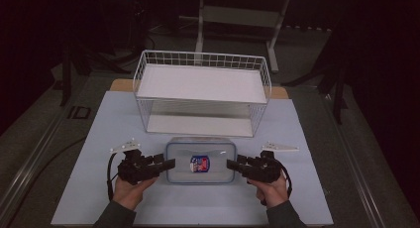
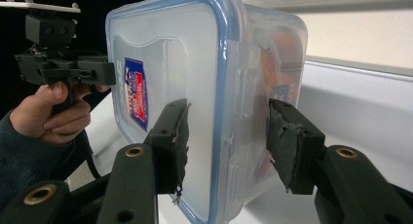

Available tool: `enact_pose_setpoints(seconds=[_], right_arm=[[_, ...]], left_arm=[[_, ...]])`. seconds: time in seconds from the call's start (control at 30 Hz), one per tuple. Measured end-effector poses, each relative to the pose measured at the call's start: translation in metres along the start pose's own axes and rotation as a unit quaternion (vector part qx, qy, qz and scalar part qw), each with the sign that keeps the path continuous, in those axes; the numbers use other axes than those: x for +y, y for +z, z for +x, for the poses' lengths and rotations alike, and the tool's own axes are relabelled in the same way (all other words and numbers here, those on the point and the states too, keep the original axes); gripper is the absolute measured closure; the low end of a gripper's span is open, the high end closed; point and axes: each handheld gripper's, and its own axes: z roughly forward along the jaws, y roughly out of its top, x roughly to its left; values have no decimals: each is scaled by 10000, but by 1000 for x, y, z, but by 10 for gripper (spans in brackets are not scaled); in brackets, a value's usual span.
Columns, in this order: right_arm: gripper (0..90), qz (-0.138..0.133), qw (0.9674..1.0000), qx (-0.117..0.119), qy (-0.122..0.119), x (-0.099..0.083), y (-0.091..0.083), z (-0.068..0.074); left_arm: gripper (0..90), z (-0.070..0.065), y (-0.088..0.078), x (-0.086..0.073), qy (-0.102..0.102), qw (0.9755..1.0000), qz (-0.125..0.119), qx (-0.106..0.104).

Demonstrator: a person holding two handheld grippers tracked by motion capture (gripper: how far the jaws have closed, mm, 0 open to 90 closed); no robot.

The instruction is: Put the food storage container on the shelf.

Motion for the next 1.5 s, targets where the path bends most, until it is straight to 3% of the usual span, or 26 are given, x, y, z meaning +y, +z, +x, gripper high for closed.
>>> enact_pose_setpoints(seconds=[0.43, 0.7, 1.1, 1.5], right_arm=[[512, -146, 9997, 4, -180, 5, -5, 7], [513, -248, 9994, -4, -220, 9, -8, 9], [513, -386, 9986, 26, -358, 22, -10, 16], [513, -539, 9968, 20, -597, 47, -17, 27]], left_arm=[[484, -7, -6, 5, 200, 9997, -135, 3], [484, -8, -7, 9, 208, 9996, -194, 0], [485, -14, -15, 24, 362, 9988, -318, 26], [485, -23, -24, 48, 580, 9970, -509, 17]])
